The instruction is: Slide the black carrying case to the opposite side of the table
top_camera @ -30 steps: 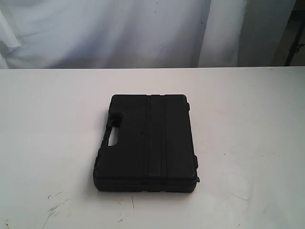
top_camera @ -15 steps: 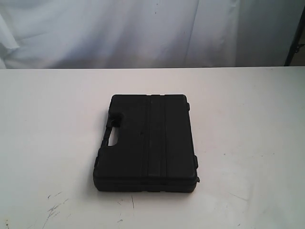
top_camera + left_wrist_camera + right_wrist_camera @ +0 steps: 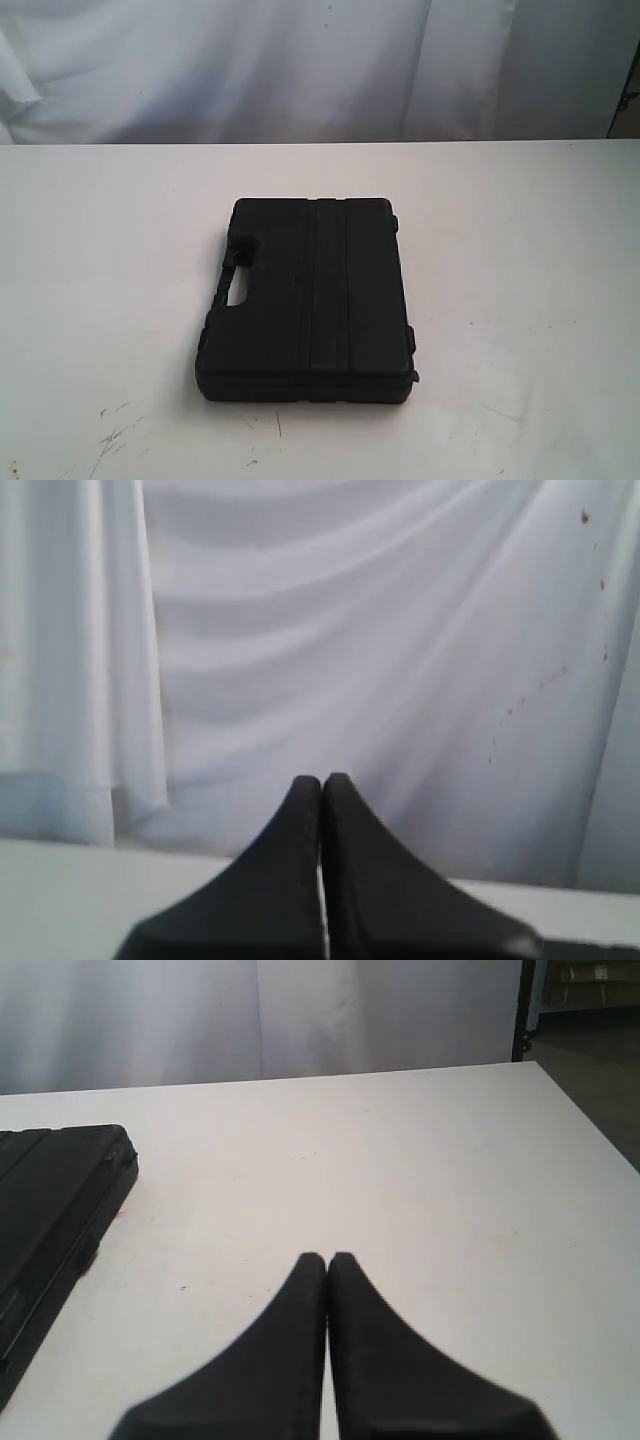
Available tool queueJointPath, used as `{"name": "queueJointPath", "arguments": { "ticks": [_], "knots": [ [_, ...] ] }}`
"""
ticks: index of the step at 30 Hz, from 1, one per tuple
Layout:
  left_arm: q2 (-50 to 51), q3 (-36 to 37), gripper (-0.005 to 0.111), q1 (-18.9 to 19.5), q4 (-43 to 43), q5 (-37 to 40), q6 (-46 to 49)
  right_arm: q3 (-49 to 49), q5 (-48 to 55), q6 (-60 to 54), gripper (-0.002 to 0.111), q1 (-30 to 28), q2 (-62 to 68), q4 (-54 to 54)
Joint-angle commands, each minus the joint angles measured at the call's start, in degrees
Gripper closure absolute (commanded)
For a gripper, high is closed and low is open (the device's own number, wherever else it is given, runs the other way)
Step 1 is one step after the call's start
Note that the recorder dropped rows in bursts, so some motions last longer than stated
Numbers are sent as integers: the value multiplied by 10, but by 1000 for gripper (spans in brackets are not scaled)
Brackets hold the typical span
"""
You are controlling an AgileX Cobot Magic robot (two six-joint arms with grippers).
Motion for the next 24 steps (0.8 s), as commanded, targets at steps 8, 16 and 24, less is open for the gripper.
{"name": "queueJointPath", "arguments": {
  "ticks": [8, 16, 24],
  "knots": [
    [-2, 3, 107, -3, 0, -149, -16, 2, 1, 3, 108, 1, -2, -7],
    [42, -120, 107, -3, -1, -8, -62, 2, 1, 3, 108, 1, -2, -7],
    [220, -321, 107, -3, -1, 157, -67, 2, 1, 3, 108, 1, -2, -7]
  ]
}}
